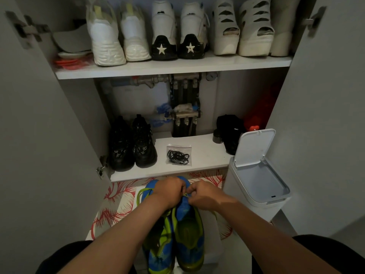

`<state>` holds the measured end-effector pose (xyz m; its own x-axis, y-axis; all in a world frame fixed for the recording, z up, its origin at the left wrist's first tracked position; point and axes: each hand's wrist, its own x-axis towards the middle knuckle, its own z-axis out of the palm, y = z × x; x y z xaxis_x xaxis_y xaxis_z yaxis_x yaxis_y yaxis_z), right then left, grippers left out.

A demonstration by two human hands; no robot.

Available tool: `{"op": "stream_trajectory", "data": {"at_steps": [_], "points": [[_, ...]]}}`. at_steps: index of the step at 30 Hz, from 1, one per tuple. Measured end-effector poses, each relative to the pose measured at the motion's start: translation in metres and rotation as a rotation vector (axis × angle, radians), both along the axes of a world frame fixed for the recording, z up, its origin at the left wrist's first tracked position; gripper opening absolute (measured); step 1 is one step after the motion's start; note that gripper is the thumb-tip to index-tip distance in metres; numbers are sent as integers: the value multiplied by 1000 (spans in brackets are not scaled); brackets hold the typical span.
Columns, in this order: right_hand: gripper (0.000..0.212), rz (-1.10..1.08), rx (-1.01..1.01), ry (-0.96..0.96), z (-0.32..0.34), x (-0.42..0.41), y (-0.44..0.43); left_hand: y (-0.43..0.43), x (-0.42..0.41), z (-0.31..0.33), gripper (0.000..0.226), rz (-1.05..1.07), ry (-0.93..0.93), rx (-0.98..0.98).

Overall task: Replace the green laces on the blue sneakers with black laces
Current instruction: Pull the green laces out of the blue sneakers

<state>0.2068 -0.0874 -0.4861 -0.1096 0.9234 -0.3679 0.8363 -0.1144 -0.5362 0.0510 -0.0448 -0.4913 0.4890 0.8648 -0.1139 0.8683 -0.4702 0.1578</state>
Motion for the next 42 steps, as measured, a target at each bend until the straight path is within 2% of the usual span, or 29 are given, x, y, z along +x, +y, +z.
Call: {"op": "stream_trajectory", "data": {"at_steps": [3,7,9,12,16,19,22,24,26,28,30,32,35,36,38,39,42], "points": [[46,-32,-20,1,-1,-1,3,7,-12,9,20,73,8,1],[47,-44,-16,17,-4,-8,4,13,-28,14,8,83,-126,-198],[43,-36,9,-13,-5,-12,5,11,-29,14,10,74,-182,-223],[24,-24,82,-108,-6,-18,6,8,-29,14,11,37,-208,-236],[20,-53,136,-182,-5,-25,6,7,-29,14,11,0,-212,-207],[15,-57,150,-144,-2,-29,10,4,-26,13,14,-28,-164,-92],[33,-73,160,-90,-3,-29,11,5,-26,14,27,5,-91,-4],[37,-62,155,-71,-5,-28,9,7,-27,16,26,30,-76,-25],[28,-39,140,-95,-8,-26,7,6,-25,17,18,89,-148,-94],[13,-51,123,-116,-9,-25,5,8,-25,16,16,223,-299,-163],[12,-72,121,-100,-10,-25,5,11,-27,18,16,386,-392,-183],[15,-87,118,-88,-12,-26,5,14,-31,17,16,446,-373,-189],[17,-99,117,-99,-14,-28,5,11,-32,19,8,337,-274,-169],[17,-100,118,-103,-14,-29,6,10,-32,20,12,276,-250,-144],[18,-103,118,-97,-14,-29,7,7,-30,21,39,113,-200,-97],[17,-111,117,-78,-14,-28,8,6,-28,21,44,45,-188,-84],[15,-158,98,51,-14,-25,11,2,-23,22,34,-50,-146,-107]]}}
